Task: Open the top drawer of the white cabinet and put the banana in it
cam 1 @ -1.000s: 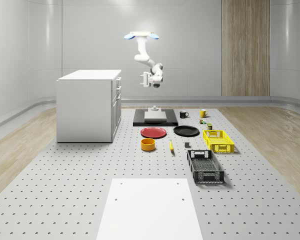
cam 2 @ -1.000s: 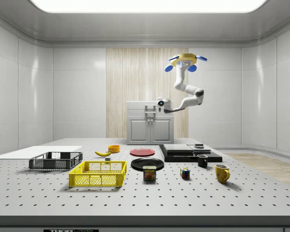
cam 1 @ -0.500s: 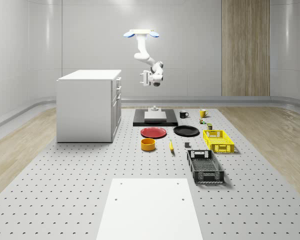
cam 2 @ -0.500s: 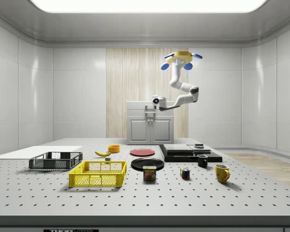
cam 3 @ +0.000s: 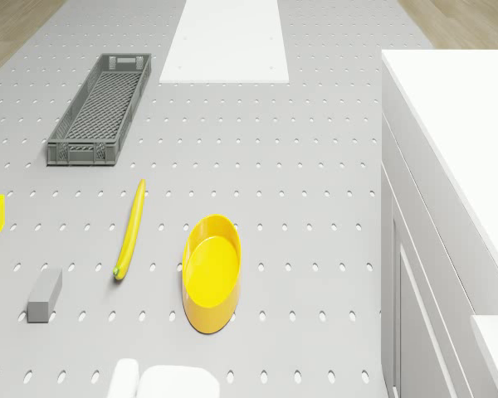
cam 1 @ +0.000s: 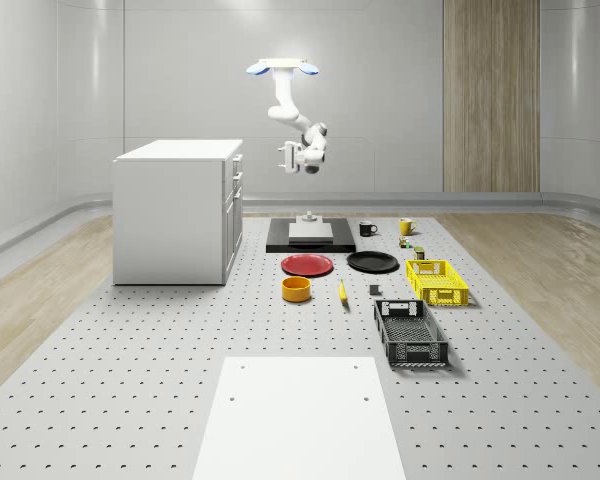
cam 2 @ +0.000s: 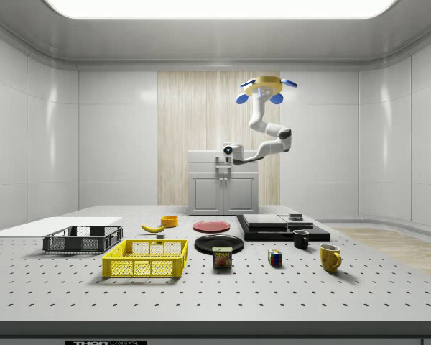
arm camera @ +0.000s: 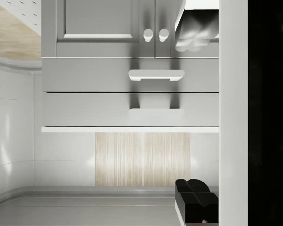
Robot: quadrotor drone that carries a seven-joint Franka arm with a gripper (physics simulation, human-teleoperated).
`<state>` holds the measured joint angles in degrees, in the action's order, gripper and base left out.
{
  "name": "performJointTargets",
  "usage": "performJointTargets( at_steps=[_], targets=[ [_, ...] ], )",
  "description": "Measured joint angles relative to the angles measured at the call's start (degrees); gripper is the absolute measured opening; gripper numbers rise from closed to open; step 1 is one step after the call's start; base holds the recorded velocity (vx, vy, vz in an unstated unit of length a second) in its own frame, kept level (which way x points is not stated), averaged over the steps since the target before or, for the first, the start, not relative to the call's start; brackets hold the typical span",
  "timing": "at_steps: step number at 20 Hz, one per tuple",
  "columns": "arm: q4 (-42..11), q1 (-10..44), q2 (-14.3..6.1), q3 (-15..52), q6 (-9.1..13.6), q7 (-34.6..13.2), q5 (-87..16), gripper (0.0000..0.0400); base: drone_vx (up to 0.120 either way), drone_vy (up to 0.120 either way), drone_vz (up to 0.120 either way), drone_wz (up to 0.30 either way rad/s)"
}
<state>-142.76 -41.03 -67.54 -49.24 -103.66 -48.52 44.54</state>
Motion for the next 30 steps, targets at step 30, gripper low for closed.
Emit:
performJointTargets(
  at_steps=[30],
  targets=[
    [-7.6,-7.0,5.5,15.4,-18.3,6.7,17.5,0.0400,0.000,0.000,0.000,0.000]
  ],
)
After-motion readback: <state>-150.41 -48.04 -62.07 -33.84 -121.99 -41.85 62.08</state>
